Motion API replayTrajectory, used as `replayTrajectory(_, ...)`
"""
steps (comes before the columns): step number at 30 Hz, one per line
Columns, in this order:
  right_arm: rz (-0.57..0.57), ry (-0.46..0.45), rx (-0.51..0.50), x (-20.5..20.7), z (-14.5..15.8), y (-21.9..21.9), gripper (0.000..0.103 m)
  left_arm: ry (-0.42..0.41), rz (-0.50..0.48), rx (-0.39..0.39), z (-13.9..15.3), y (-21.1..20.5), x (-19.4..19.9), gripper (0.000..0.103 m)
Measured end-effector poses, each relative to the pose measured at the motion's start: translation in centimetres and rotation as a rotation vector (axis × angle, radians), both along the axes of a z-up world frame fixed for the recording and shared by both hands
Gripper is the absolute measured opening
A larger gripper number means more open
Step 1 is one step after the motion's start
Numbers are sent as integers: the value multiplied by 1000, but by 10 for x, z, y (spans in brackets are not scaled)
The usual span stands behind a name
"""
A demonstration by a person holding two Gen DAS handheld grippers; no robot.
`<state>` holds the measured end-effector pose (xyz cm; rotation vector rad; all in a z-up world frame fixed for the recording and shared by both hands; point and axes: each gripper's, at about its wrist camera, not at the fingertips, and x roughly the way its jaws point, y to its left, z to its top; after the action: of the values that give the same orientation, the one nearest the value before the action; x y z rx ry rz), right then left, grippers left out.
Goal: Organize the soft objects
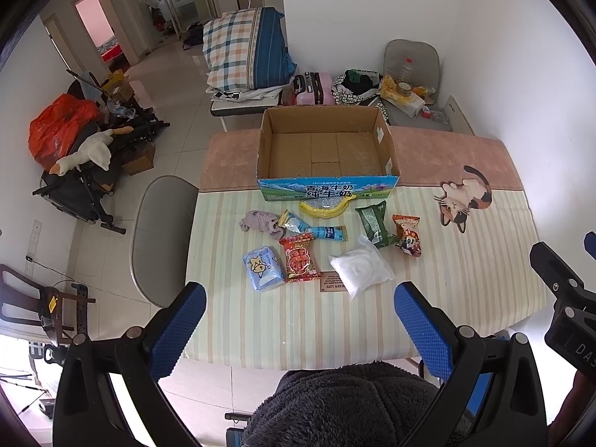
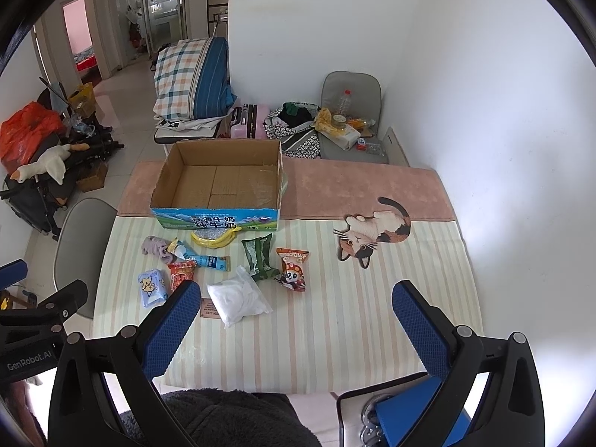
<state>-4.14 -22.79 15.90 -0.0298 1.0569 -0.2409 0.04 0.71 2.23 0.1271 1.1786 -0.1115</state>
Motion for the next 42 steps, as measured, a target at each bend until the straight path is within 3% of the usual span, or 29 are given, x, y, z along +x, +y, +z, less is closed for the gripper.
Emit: replayTrajectory(42, 19, -29, -2, 1, 6, -3, 103, -28, 11, -3, 5, -1, 3, 103)
